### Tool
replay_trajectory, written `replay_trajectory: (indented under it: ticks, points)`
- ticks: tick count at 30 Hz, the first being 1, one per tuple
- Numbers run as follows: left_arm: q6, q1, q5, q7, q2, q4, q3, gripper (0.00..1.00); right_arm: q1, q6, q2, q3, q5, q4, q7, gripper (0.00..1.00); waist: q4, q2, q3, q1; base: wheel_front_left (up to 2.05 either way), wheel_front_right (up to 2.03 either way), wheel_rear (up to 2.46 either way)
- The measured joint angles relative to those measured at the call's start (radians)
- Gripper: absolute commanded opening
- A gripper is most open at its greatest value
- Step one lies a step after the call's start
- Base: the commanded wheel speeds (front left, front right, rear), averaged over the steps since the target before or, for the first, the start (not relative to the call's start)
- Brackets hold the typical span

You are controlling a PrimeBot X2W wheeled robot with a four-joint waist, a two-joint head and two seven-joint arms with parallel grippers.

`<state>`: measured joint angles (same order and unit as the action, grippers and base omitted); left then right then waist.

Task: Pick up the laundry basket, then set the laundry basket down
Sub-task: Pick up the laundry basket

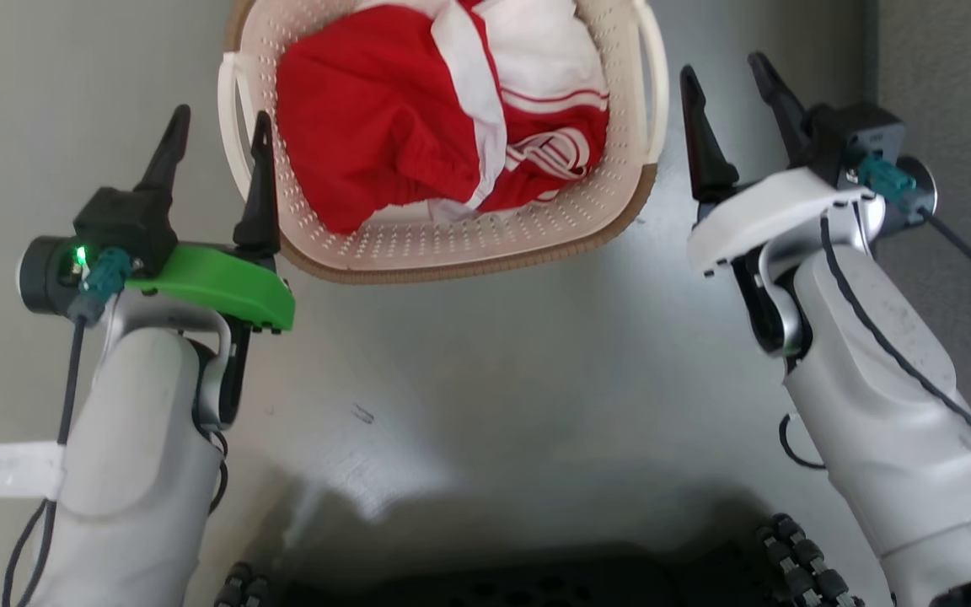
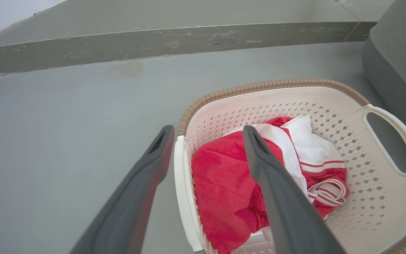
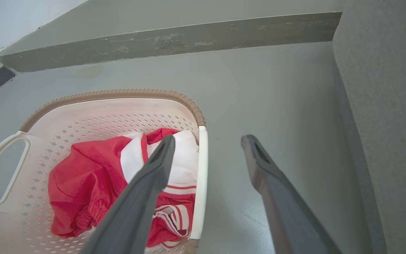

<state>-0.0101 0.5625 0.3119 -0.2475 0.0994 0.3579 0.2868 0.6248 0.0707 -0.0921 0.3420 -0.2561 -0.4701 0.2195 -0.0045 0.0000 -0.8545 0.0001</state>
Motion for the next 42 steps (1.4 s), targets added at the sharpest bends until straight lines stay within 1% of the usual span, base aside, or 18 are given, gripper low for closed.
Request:
replay_trajectory:
  ticks: [7, 11, 12, 16, 18, 24, 25, 32, 38, 42]
  points:
    - [0.012, 0.061, 0.001, 0.007, 0.001, 0.087, -0.012, 1.00, 0.067, -0.014, 0.005, 0.011, -0.001, -0.064, -0.001, 1.00, 0.007, 0.0000, -0.052, 0.0000, 0.00, 0.00, 0.00]
    - [0.029, 0.101, 0.002, 0.025, 0.003, 0.140, -0.011, 1.00, 0.102, -0.027, 0.012, 0.023, -0.010, -0.113, -0.007, 1.00, 0.007, 0.0000, -0.073, 0.0000, 0.00, 0.00, 0.00]
    - [0.041, 0.122, 0.006, 0.029, 0.005, 0.172, -0.011, 1.00, 0.120, -0.029, 0.016, 0.029, -0.010, -0.137, -0.010, 1.00, 0.007, 0.0000, -0.081, 0.0000, 0.00, 0.00, 0.00]
    - [0.067, 0.162, 0.015, 0.054, 0.009, 0.225, -0.003, 1.00, 0.153, -0.038, 0.017, 0.042, -0.011, -0.183, -0.018, 1.00, 0.005, 0.0000, -0.088, 0.0000, 0.00, 0.00, 0.00]
    - [0.078, 0.182, 0.027, 0.067, 0.008, 0.250, 0.000, 1.00, 0.172, -0.048, 0.018, 0.049, -0.020, -0.208, -0.025, 1.00, 0.004, 0.0000, -0.091, 0.0000, 0.00, 0.00, 0.00]
    - [0.099, 0.244, 0.037, 0.120, 0.007, 0.337, 0.009, 1.00, 0.227, -0.074, 0.020, 0.070, -0.037, -0.291, -0.070, 1.00, 0.003, 0.0000, -0.098, -0.0001, 0.00, 0.00, 0.00]
    - [0.099, 0.244, 0.037, 0.120, 0.007, 0.337, 0.009, 1.00, 0.227, -0.074, 0.020, 0.070, -0.037, -0.291, -0.070, 1.00, 0.003, 0.0000, -0.098, -0.0001, 0.00, 0.00, 0.00]
    - [0.111, 0.317, 0.065, 0.179, 0.002, 0.431, 0.007, 1.00, 0.290, -0.106, 0.022, 0.096, -0.055, -0.374, -0.117, 1.00, 0.002, 0.0000, -0.104, 0.0000, 0.00, 0.00, 0.00]
    - [0.120, 0.369, 0.106, 0.230, -0.014, 0.504, 0.002, 1.00, 0.326, -0.114, 0.023, 0.108, -0.068, -0.430, -0.149, 1.00, 0.003, 0.0000, -0.108, 0.0000, 0.00, 0.00, 0.00]
    - [0.123, 0.399, 0.116, 0.256, -0.020, 0.544, 0.000, 1.00, 0.342, -0.123, 0.023, 0.122, -0.108, -0.444, -0.162, 1.00, 0.006, 0.0000, -0.111, 0.0000, 0.00, 0.00, 0.00]
